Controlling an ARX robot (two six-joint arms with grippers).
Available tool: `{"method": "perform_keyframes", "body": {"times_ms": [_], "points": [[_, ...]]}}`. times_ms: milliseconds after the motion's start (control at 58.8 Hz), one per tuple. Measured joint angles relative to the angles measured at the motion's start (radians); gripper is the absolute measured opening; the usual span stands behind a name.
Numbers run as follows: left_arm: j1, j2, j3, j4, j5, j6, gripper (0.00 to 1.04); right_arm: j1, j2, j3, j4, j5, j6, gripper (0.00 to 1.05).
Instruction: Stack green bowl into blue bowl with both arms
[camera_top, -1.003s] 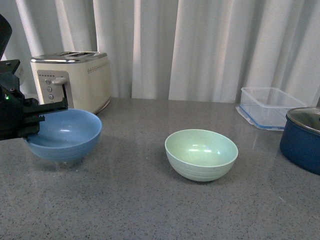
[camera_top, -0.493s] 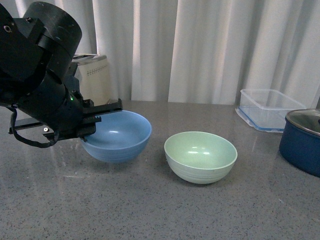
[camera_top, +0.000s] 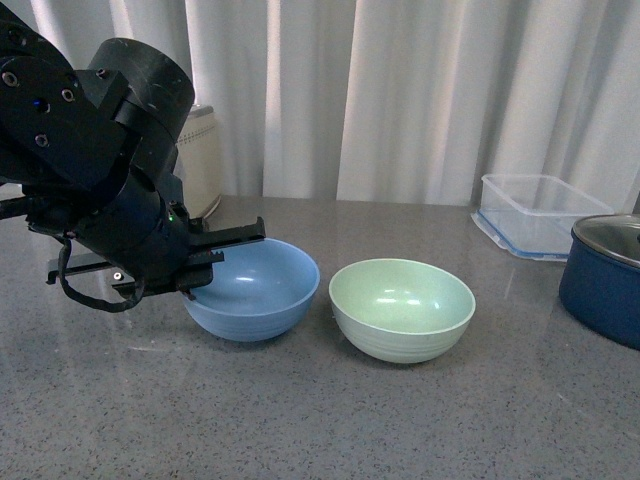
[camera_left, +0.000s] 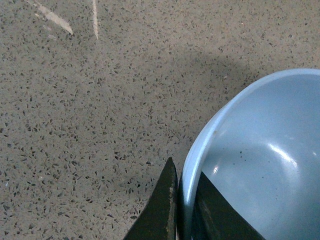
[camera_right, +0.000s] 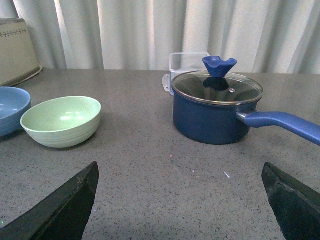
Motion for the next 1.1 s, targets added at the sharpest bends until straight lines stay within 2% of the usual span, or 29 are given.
{"method": "perform_keyframes", "body": {"times_ms": [578, 765, 1105], "points": [[-0.014, 0.028, 0.014, 0.003, 0.005, -0.010, 0.06, 0.000, 0.000, 0.000, 0.000, 0.000, 0.000, 0.95], [-0.014, 0.013, 0.013, 0.003, 0.019, -0.009, 0.38, 0.000, 0.000, 0.000, 0.000, 0.000, 0.000, 0.95], [-0.016, -0.230, -0.112, 0.067, -0.045, 0.053, 0.93, 0.000, 0.000, 0.000, 0.000, 0.000, 0.000, 0.95]]}}
